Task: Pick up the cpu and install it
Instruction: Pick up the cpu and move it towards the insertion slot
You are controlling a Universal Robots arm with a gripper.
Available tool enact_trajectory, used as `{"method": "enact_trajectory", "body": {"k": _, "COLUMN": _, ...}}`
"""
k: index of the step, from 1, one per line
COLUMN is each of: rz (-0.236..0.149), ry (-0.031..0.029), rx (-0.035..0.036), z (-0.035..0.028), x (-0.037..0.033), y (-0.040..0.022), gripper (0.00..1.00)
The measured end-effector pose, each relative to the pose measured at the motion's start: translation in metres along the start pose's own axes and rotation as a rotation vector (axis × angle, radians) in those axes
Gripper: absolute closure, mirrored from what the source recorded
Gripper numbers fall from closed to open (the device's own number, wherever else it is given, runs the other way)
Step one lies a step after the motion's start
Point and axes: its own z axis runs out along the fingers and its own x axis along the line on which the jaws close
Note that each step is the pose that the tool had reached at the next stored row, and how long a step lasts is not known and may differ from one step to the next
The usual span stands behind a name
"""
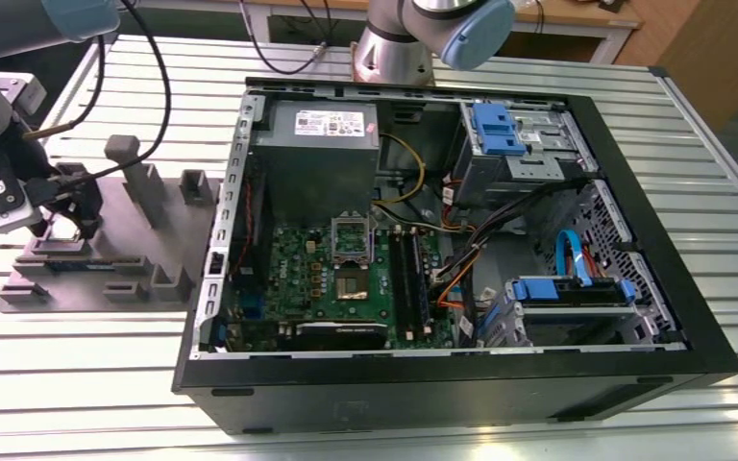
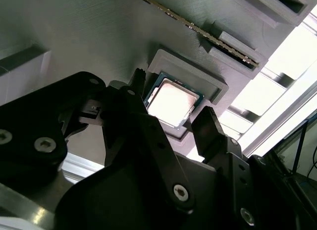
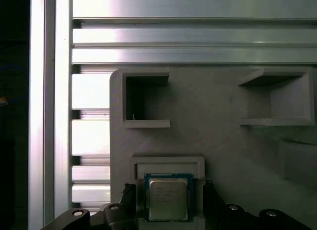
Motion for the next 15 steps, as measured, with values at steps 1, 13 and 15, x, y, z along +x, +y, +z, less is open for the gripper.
{"method": "enact_trajectory", "body": {"k": 1, "rz": 0.000, "ry": 0.0001, "rx": 0.0001, "z": 0.0000, "x": 0.0000, "y": 0.0000, "gripper": 0.35}}
{"method": "enact_trajectory", "body": {"k": 13, "rz": 0.000, "ry": 0.0000, "rx": 0.0001, "z": 0.0003, "x": 0.0000, "y": 0.0000, "gripper": 0.50}}
{"method": "enact_trajectory", "body": {"k": 15, "rz": 0.000, "ry": 0.0000, "rx": 0.0000, "z": 0.0003, "x": 0.0000, "y": 0.0000, "gripper": 0.50}}
